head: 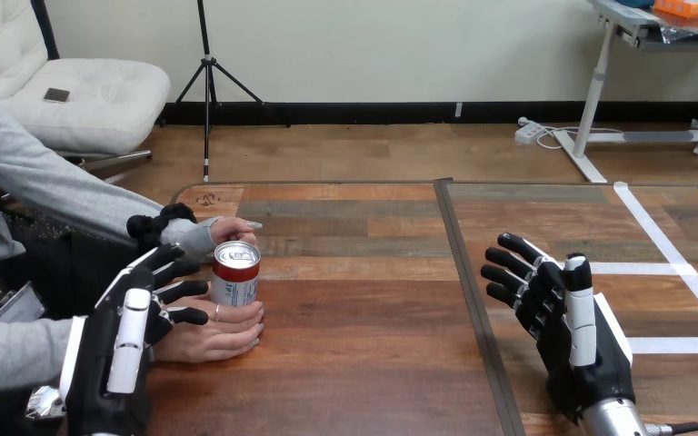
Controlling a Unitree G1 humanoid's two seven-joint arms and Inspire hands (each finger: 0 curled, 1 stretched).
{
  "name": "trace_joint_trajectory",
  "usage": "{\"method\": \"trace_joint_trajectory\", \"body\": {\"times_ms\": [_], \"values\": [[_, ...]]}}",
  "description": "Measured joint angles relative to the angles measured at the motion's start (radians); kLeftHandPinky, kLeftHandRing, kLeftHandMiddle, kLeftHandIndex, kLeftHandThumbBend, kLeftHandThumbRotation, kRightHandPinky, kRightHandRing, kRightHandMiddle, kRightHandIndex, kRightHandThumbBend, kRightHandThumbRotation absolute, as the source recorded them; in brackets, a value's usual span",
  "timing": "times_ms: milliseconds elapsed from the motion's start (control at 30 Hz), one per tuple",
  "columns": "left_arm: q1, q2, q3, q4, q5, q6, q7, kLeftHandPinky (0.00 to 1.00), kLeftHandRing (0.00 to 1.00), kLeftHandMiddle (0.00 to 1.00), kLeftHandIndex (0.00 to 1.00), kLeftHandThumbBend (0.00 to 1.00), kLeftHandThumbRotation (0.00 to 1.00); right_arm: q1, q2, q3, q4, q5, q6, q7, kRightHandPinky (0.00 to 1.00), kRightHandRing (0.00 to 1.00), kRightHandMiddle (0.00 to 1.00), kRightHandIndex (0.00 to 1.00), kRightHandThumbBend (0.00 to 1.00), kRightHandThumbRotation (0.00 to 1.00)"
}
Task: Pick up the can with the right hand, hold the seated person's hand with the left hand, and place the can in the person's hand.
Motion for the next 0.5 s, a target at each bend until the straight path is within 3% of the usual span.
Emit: {"method": "trace_joint_trajectory", "body": {"times_ms": [500], "values": [[-0.002, -0.014, 0.001, 0.000, 0.022, 0.014, 0.029, 0.47, 0.65, 0.69, 0.72, 0.47, 0.87, -0.004, 0.008, -0.008, 0.000, 0.007, 0.030, 0.032, 0.83, 0.83, 0.83, 0.84, 0.89, 1.00]]}}
